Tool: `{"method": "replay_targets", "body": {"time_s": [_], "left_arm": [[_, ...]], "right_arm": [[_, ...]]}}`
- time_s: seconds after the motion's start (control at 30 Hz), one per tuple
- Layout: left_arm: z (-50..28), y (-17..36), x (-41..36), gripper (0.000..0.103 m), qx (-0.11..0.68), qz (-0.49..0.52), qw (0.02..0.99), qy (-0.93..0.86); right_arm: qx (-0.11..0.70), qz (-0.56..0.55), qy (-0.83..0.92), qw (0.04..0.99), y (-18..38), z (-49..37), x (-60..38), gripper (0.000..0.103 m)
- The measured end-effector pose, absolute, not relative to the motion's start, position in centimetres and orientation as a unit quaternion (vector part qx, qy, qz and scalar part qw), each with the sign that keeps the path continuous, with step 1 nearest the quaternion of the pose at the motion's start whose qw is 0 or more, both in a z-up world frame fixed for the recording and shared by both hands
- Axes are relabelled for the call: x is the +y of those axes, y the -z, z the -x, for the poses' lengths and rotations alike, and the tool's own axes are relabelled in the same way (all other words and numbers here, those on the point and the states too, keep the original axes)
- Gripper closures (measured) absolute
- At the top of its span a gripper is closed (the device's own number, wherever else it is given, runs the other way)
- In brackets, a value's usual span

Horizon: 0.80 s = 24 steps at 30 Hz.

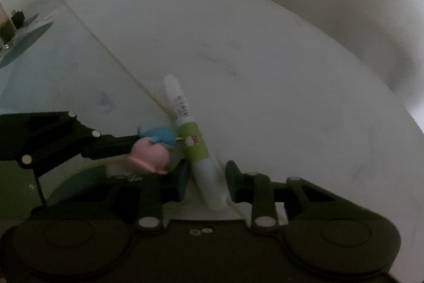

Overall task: Organize rigid objects
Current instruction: 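Grasp the pink-hatted toy figure with left tool while right tool grasps white-green marker, then carry the toy figure and marker into the box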

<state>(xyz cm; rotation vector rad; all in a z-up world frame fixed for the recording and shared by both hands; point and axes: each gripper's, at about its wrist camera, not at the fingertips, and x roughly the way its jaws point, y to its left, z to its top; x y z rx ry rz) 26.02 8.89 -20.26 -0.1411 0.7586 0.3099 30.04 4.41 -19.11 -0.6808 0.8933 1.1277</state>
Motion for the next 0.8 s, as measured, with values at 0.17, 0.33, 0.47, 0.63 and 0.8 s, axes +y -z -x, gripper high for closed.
{"method": "replay_targets", "body": {"time_s": [0.17, 0.33, 0.47, 0.63, 0.8], "left_arm": [[-25.5, 20.1, 9.6, 0.056, 0.369, 0.079, 0.915, -0.146], [-24.9, 20.0, 9.9, 0.056, 0.372, 0.09, 0.913, -0.141], [-24.1, 19.7, 10.2, 0.057, 0.379, 0.102, 0.91, -0.135], [-23.0, 19.4, 10.5, 0.057, 0.389, 0.12, 0.904, -0.128], [-22.0, 19.1, 10.8, 0.057, 0.403, 0.152, 0.896, -0.112]], "right_arm": [[0.407, 0.285, -0.491, 0.715, 19.2, -29.2, 4.3, 0.082], [0.433, 0.239, -0.474, 0.729, 18.6, -29.2, 2.4, 0.082], [0.45, 0.194, -0.461, 0.74, 17.9, -28.8, 1.5, 0.082], [0.469, 0.145, -0.45, 0.746, 17.1, -28.0, -0.1, 0.082], [0.499, 0.096, -0.438, 0.741, 16.5, -27.8, -2.4, 0.082]]}}
